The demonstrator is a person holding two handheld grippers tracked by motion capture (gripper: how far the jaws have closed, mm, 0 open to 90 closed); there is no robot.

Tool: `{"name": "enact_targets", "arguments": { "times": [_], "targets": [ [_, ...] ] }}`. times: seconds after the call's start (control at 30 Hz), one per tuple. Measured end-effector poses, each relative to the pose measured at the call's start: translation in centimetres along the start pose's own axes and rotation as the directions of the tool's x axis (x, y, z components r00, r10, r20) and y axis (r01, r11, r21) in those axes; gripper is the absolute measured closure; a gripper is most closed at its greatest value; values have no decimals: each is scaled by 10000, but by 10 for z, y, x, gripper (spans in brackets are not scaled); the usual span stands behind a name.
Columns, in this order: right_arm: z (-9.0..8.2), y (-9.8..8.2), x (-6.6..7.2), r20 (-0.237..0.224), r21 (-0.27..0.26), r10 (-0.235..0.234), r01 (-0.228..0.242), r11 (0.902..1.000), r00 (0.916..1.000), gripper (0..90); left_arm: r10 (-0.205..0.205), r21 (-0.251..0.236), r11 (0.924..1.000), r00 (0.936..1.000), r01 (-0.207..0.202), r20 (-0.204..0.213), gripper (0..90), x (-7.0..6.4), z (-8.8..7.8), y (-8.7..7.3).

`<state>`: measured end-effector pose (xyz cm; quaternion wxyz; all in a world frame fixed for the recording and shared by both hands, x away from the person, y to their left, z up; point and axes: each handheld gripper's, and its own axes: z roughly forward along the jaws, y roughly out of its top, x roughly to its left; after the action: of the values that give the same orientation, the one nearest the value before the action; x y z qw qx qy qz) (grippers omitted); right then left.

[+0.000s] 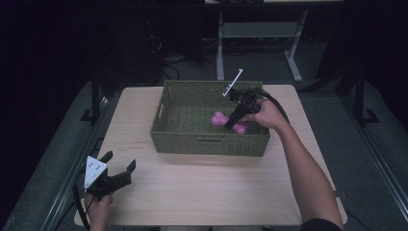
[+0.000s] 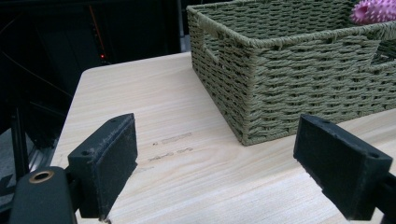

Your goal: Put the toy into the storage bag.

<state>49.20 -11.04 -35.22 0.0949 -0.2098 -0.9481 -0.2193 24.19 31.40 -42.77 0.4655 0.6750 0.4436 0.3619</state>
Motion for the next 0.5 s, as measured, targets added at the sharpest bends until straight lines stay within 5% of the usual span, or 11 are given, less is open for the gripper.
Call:
{"name": "enact_targets", "arguments": {
  "times": [0.5],
  "targets": [
    [15, 5, -7, -16, 227, 117, -117, 9997, 9999, 571, 23, -37, 10000, 10000, -23, -17, 130, 0, 0, 0]
  ]
}}
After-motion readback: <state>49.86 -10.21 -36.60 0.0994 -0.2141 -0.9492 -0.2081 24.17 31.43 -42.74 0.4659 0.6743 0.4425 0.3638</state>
